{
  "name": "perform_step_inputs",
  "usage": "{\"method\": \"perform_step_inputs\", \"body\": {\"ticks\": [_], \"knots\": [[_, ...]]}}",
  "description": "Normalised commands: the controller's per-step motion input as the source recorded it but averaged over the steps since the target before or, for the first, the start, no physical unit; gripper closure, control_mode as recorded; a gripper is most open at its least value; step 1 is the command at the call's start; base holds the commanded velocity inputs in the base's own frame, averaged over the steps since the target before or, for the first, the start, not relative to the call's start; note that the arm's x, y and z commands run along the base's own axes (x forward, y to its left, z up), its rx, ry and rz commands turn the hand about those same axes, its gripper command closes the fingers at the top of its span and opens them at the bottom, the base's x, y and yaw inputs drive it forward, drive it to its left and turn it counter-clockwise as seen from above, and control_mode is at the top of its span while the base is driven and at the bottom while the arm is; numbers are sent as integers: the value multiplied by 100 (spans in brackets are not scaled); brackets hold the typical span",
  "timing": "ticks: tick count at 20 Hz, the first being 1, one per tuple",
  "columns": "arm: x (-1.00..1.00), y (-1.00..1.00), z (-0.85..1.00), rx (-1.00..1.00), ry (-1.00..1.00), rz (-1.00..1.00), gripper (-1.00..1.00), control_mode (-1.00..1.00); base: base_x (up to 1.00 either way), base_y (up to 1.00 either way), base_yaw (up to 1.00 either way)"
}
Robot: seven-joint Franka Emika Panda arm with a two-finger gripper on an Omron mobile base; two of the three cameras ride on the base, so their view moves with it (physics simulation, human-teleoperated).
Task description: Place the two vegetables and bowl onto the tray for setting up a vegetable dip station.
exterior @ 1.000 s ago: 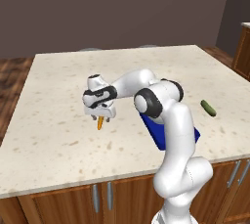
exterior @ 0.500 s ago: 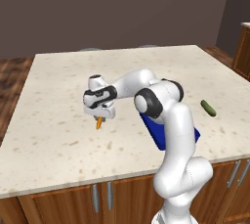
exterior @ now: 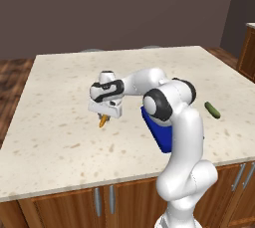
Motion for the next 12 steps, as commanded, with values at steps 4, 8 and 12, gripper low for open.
{"method": "perform_step_inputs", "body": {"ticks": [4, 8, 12], "knots": [[-49, -12, 31, 5, -4, 0, 100, -100, 0, 0, 0], [-47, -13, 32, 2, -1, 0, 100, -100, 0, 0, 0], [-43, -13, 37, 2, 0, 0, 100, -100, 0, 0, 0]]}}
